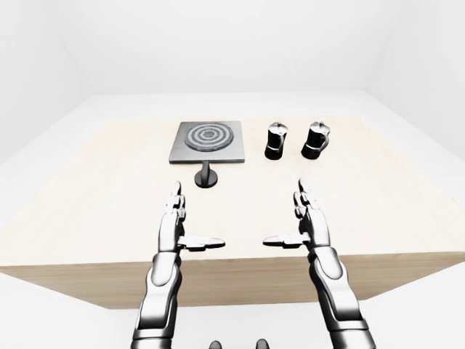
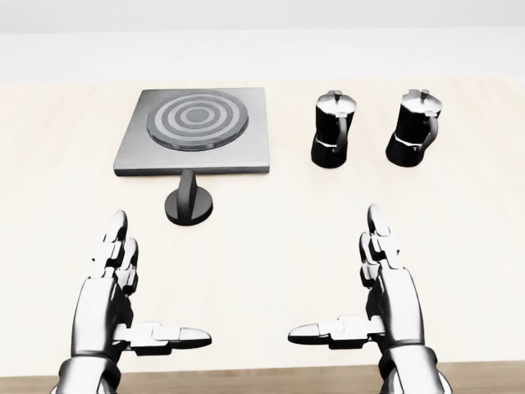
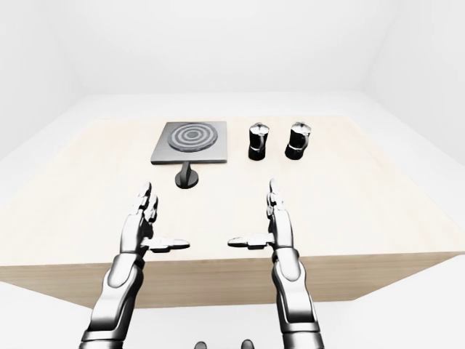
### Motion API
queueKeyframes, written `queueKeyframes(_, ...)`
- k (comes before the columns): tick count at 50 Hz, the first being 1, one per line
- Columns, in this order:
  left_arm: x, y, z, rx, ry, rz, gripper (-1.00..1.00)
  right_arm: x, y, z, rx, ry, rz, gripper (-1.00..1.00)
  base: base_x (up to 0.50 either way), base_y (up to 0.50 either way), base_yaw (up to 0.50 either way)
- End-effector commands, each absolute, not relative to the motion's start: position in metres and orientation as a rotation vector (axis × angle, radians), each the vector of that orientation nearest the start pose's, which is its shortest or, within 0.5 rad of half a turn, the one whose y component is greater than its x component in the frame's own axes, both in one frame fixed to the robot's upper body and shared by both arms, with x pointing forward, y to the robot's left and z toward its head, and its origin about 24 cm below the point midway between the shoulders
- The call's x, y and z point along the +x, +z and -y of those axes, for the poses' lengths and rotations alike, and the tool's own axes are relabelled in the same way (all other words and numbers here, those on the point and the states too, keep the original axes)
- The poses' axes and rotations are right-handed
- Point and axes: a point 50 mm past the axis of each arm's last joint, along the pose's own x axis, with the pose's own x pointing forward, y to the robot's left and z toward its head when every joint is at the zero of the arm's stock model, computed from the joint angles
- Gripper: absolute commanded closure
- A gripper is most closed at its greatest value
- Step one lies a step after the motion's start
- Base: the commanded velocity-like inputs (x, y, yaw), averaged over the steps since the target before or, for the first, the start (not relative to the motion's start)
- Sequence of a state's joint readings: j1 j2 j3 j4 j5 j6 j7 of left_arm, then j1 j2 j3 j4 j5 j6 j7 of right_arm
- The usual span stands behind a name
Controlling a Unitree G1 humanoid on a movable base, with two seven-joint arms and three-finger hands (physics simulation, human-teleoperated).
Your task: Turn off the stove.
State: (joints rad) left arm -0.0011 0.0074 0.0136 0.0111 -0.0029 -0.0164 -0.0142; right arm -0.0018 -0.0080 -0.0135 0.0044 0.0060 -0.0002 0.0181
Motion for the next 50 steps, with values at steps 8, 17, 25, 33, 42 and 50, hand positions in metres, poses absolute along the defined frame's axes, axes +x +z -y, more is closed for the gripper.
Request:
queueKeyframes(8,0.2540,0.0404,-0.1594,0.013,-0.001,0.018,-1.00,0.2544,0.0412,0.1579,-0.005,0.019,-0.011,-1.00,0.00,0.00,0.00)
queueKeyframes(17,0.2526,0.0419,-0.1594,0.018,0.001,0.023,-1.00,0.2546,0.0399,0.1575,-0.007,0.024,-0.015,-1.00,0.00,0.00,0.00)
queueKeyframes(25,0.2535,0.0399,-0.1593,0.019,0.000,0.024,-1.00,0.2548,0.0395,0.1573,-0.008,0.025,-0.017,-1.00,0.00,0.02,0.00)
queueKeyframes(33,0.2533,0.0395,-0.1592,0.021,0.000,0.025,-1.00,0.2549,0.0395,0.1571,-0.006,0.027,-0.019,-1.00,0.00,0.19,0.00)
queueKeyframes(42,0.2536,0.0397,-0.1591,0.014,-0.002,0.024,-1.00,0.2551,0.0390,0.1569,-0.004,0.028,-0.022,-1.00,0.00,0.29,0.00)
queueKeyframes(50,0.2532,0.0405,-0.1589,0.018,-0.003,0.026,-1.00,0.2553,0.0375,0.1581,0.001,0.025,-0.020,-1.00,0.00,0.34,0.00)
